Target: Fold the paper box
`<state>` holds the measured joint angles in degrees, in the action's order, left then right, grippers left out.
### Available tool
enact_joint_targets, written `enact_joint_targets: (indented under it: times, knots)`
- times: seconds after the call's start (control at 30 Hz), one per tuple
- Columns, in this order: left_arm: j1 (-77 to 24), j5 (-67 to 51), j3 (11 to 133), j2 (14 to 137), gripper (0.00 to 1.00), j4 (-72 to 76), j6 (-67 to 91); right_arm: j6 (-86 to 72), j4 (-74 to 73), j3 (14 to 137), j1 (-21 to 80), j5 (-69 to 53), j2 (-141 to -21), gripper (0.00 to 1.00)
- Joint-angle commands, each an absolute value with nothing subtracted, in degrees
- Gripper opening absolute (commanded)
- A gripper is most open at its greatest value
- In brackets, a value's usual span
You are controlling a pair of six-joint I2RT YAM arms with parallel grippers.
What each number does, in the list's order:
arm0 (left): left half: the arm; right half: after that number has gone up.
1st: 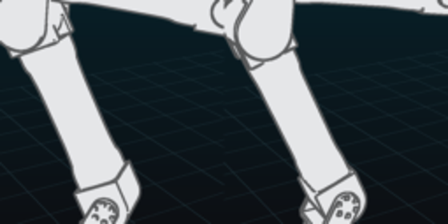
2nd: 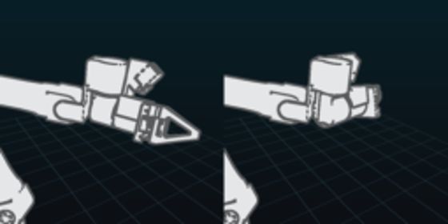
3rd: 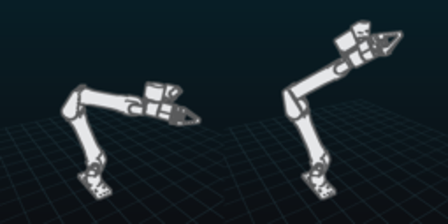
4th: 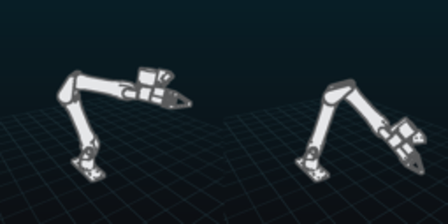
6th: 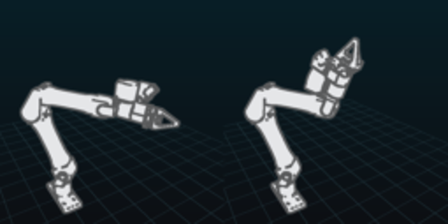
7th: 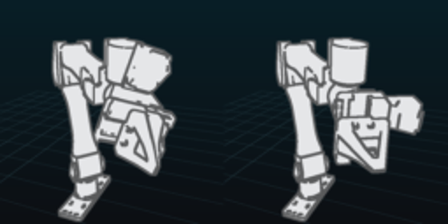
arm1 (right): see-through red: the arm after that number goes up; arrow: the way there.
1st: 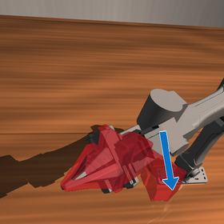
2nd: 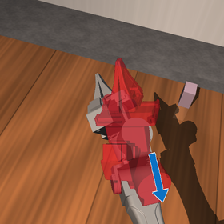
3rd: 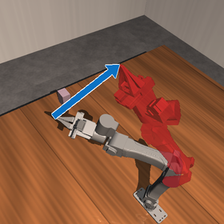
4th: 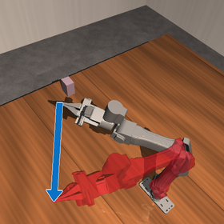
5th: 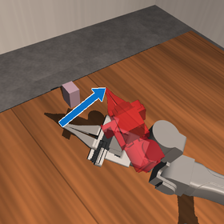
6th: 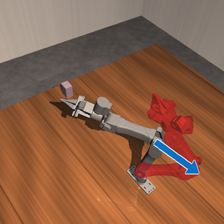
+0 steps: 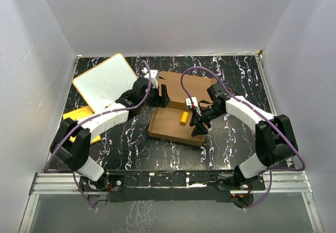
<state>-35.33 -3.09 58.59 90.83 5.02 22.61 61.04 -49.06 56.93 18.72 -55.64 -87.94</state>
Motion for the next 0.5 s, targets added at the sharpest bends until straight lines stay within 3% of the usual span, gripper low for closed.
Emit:
enact_joint_targets:
  times: [0.0,0.1,0.47]
  knots:
    - [-34.21,4.11,54.59,83.08,0.74,12.04,18.27,60.68,-47.11,59.41,18.20,-59.25,-86.14,0.59]
    - [-33.23,7.08,51.73,80.54,0.94,14.88,18.19,60.57,-47.15,59.42,17.94,-59.61,-86.05,0.59]
    - [-21.93,-10.78,55.69,85.67,0.96,13.65,27.23,60.36,-47.11,59.50,17.20,-60.29,-85.65,0.59]
